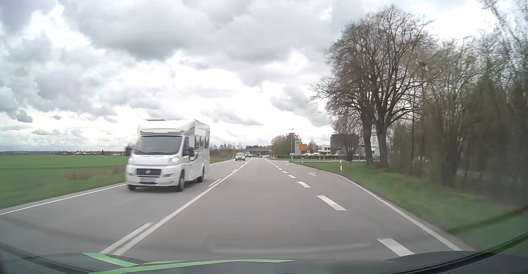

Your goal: Follow the waypoints while adhering to traffic rules and regulations

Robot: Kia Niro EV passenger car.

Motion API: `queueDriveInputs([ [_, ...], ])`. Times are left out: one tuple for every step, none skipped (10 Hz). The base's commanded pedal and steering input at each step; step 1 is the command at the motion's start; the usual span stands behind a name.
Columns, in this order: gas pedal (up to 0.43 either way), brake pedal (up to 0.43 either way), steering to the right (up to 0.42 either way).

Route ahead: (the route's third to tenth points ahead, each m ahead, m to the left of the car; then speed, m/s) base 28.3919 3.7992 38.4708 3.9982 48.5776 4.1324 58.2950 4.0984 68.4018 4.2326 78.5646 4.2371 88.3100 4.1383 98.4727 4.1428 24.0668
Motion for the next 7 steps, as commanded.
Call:
queueDriveInputs([
  [0.209,0.000,0.000],
  [0.209,0.000,0.000],
  [0.209,0.000,-0.001],
  [0.209,0.000,-0.001],
  [0.209,0.000,-0.001],
  [0.209,0.000,-0.001],
  [0.209,0.000,-0.001],
])
